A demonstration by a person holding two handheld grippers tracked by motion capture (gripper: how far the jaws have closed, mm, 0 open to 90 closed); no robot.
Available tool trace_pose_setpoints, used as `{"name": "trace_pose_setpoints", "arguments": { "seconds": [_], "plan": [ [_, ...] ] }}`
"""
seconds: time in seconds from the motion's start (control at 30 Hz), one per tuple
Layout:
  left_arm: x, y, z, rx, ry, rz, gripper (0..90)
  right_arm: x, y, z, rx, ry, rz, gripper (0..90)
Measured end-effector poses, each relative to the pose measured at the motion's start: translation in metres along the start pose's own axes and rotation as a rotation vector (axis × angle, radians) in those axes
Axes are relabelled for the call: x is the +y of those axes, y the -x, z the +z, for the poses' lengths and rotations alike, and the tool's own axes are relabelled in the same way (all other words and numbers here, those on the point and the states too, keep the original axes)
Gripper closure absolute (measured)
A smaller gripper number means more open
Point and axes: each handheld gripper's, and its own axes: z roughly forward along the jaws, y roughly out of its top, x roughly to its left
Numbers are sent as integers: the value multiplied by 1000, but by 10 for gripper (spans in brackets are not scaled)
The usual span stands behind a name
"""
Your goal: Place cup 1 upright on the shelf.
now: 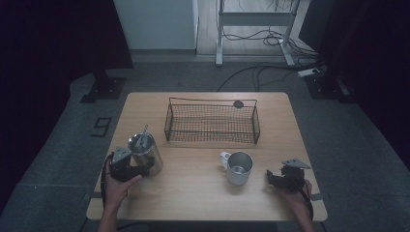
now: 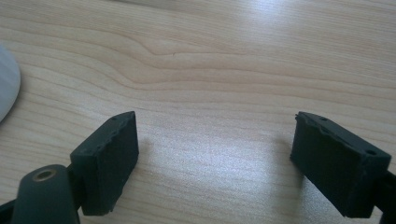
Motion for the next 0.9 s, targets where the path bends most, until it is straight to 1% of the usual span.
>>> {"name": "trace_pose_setpoints", "arguments": {
  "seconds": [0.13,0.3,0.33,0.43,0.53,0.6,0.7,0.77,0.9],
  "plan": [
    [2,-1,3,-8,10,3,0,0,0,0,0,0,0,147],
    [5,0,7,-7,19,15,0,0,0,0,0,0,0,147],
    [6,0,8,-7,28,24,0,0,0,0,0,0,0,147],
    [8,0,11,-10,34,26,0,0,0,0,0,0,0,147],
    [8,-1,12,-13,36,24,0,0,0,0,0,0,0,147],
    [11,0,15,-9,36,34,0,0,0,0,0,0,0,147],
    [12,1,16,-8,42,39,2,0,0,0,0,0,0,147],
    [12,1,18,-10,57,39,14,0,0,0,0,0,0,148],
    [13,0,18,-10,57,50,26,0,0,0,0,0,0,149]
  ]
}}
